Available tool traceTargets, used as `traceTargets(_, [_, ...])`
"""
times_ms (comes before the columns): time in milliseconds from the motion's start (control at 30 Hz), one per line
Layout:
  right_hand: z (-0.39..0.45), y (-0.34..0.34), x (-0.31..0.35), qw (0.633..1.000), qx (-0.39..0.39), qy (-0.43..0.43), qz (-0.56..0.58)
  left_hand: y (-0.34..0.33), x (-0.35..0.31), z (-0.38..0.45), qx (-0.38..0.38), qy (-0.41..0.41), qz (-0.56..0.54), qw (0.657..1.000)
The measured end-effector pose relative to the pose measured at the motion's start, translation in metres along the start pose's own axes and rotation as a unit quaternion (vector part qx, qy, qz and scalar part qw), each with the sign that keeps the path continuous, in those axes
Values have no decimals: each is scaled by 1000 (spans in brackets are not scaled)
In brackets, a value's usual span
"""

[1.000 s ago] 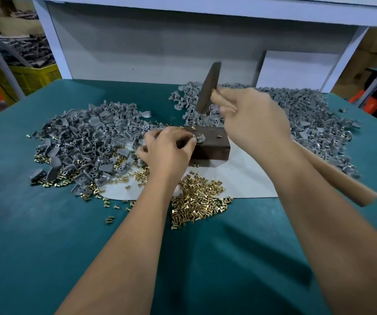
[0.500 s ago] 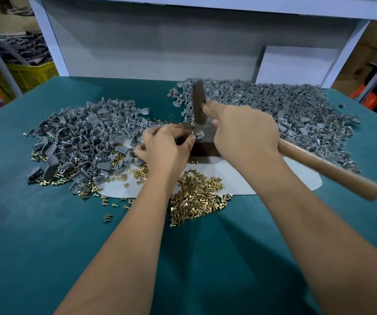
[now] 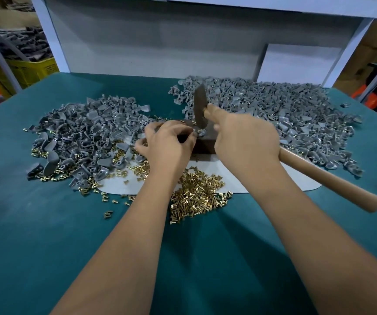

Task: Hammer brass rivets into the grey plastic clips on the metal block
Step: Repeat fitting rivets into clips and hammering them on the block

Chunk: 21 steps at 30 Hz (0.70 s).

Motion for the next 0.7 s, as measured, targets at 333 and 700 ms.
traceTargets(333, [-3, 5, -3, 999, -29, -24, 39, 2, -1, -1, -13, 2, 9, 1000])
traceTargets(700, [0, -7, -1, 999, -2, -5, 46, 1, -1, -1, -4, 4, 10, 1000])
Point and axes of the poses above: each hand's wrist, its own z-axis towards the middle knuckle, its own y-axis out of the back of the hand, x = y × z, the point moved 5 cm from there along z, towards the middle knuckle, and after that the axes turned 11 degrees about x, right-handed, at the moved point
